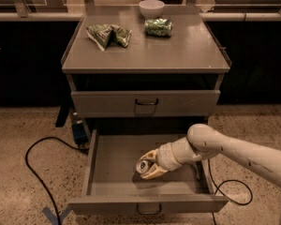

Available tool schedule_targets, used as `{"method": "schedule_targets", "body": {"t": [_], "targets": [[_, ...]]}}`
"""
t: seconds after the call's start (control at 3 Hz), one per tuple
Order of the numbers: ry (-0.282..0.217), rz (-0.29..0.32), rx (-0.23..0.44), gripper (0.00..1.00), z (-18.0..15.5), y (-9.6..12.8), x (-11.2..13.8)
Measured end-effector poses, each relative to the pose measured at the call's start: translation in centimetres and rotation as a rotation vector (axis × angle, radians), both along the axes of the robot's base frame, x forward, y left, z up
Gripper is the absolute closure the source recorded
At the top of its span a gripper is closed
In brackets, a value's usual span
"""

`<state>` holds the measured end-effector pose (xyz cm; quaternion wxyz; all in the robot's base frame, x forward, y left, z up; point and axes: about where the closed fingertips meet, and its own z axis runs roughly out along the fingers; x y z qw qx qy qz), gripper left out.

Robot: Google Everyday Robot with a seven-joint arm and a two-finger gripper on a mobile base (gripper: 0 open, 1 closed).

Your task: Place redbull can into middle drawer

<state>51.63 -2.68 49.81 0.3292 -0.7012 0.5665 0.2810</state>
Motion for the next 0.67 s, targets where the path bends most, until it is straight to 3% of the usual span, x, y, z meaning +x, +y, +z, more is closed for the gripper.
{"method": "schedule_targets", "body": {"t": [0.33,0.67], "targets": [[-0.012,0.005,-0.136,1.0,-2.7,0.4,-0.2],[-0.06,-0.07,-0.244,1.0,-4.5,0.7,1.2]]}}
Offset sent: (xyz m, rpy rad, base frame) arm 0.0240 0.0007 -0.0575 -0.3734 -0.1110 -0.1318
